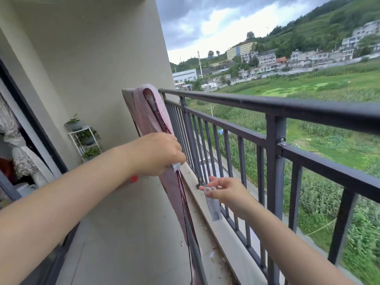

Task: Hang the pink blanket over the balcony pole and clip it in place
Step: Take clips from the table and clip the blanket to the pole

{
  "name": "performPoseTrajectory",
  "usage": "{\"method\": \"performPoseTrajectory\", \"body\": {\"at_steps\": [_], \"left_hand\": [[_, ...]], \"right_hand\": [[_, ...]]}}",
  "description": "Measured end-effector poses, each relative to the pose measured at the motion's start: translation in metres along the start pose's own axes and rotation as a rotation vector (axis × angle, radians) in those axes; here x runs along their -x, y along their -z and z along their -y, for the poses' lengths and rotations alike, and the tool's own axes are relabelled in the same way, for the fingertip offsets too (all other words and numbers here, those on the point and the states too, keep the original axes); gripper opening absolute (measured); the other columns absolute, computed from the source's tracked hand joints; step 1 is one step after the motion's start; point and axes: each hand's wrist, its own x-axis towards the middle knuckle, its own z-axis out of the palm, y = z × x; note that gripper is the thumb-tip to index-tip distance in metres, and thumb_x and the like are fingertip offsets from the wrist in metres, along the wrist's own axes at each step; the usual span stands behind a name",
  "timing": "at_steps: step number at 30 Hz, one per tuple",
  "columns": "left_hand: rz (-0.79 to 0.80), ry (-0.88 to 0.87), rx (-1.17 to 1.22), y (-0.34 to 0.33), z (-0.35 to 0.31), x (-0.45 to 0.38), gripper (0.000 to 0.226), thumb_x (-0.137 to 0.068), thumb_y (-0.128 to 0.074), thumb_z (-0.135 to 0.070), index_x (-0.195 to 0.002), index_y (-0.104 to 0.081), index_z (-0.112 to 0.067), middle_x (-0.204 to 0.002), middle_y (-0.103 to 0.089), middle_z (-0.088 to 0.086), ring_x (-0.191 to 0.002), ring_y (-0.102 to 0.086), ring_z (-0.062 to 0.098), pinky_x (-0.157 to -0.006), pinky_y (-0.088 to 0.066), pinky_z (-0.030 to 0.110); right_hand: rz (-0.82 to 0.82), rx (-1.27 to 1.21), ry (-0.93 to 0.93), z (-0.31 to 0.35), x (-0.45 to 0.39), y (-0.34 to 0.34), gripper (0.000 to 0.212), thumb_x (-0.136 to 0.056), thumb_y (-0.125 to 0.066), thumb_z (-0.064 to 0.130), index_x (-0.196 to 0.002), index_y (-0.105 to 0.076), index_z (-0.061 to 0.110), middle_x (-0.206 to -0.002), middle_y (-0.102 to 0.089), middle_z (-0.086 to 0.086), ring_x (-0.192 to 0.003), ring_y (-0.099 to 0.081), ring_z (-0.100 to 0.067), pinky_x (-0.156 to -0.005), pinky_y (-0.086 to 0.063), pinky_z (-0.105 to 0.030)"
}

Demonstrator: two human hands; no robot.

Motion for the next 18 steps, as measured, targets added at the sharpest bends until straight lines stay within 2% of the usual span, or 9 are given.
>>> {"method": "performPoseTrajectory", "body": {"at_steps": [2,5,7,9,12,15,16,18], "left_hand": [[0.017,-0.038,0.003,0.000,0.002,0.002,0.033,-0.033,-0.071,0.008,-0.057,-0.063,-0.015,-0.048,-0.059,-0.002,-0.047,-0.057,0.018,-0.042,-0.047,0.018],[-0.007,-0.072,-0.067,-0.001,0.001,0.005,0.033,-0.038,-0.072,0.012,-0.055,-0.062,-0.013,-0.046,-0.057,-0.001,-0.046,-0.054,0.020,-0.042,-0.045,0.019],[-0.018,-0.069,-0.130,-0.001,-0.002,0.006,0.022,-0.050,-0.058,0.006,-0.051,-0.060,-0.015,-0.044,-0.056,-0.002,-0.043,-0.052,0.019,-0.042,-0.042,0.018],[-0.032,-0.065,-0.165,-0.005,-0.002,0.008,0.028,-0.055,-0.041,0.001,-0.048,-0.060,-0.017,-0.044,-0.055,-0.003,-0.043,-0.052,0.018,-0.044,-0.042,0.018],[-0.079,-0.079,-0.190,-0.008,0.000,0.008,0.036,-0.059,-0.031,0.001,-0.046,-0.060,-0.018,-0.043,-0.053,-0.005,-0.043,-0.050,0.017,-0.046,-0.041,0.018],[-0.088,-0.095,-0.207,-0.006,0.001,0.008,0.034,-0.058,-0.032,0.000,-0.044,-0.057,-0.018,-0.042,-0.051,-0.005,-0.042,-0.049,0.017,-0.046,-0.041,0.019],[-0.075,-0.094,-0.213,-0.005,0.000,0.008,0.029,-0.056,-0.037,0.000,-0.044,-0.057,-0.017,-0.042,-0.050,-0.005,-0.042,-0.049,0.017,-0.046,-0.041,0.019],[-0.051,-0.110,-0.220,-0.004,0.000,0.008,0.023,-0.050,-0.047,0.002,-0.044,-0.058,-0.017,-0.043,-0.051,-0.005,-0.043,-0.050,0.017,-0.046,-0.042,0.020]], "right_hand": [[0.026,-0.045,-0.027,0.004,0.002,-0.001,0.016,-0.076,-0.062,-0.008,-0.071,-0.068,0.005,-0.122,-0.058,-0.013,-0.113,-0.055,-0.023,-0.097,-0.044,-0.036],[0.058,-0.139,-0.041,0.010,0.005,0.000,0.024,-0.079,-0.057,-0.010,-0.067,-0.068,0.007,-0.091,-0.068,-0.012,-0.086,-0.063,-0.022,-0.078,-0.054,-0.026],[0.044,-0.105,-0.041,0.012,0.007,-0.001,0.020,-0.080,-0.057,-0.008,-0.072,-0.067,0.007,-0.086,-0.066,-0.012,-0.075,-0.064,-0.015,-0.069,-0.054,-0.021],[0.018,-0.008,-0.008,0.014,0.009,-0.003,0.016,-0.081,-0.058,-0.004,-0.075,-0.067,0.007,-0.091,-0.066,-0.012,-0.068,-0.063,-0.005,-0.059,-0.050,-0.013],[-0.013,0.184,0.053,0.018,0.013,-0.004,0.011,-0.082,-0.062,0.005,-0.090,-0.070,0.006,-0.095,-0.067,-0.015,-0.082,-0.059,-0.014,-0.076,-0.047,-0.021],[-0.035,0.261,0.149,0.028,0.021,-0.005,0.007,-0.081,-0.066,0.014,-0.082,-0.070,0.019,-0.078,-0.056,-0.012,-0.066,-0.044,-0.017,-0.058,-0.036,-0.020],[-0.049,0.267,0.193,0.030,0.023,-0.004,0.008,-0.080,-0.066,0.015,-0.079,-0.069,0.023,-0.076,-0.052,-0.012,-0.065,-0.040,-0.018,-0.056,-0.033,-0.022],[-0.063,0.224,0.274,0.033,0.025,-0.002,0.014,-0.079,-0.066,0.012,-0.083,-0.065,0.026,-0.077,-0.055,-0.015,-0.067,-0.046,-0.018,-0.062,-0.041,-0.023]]}}
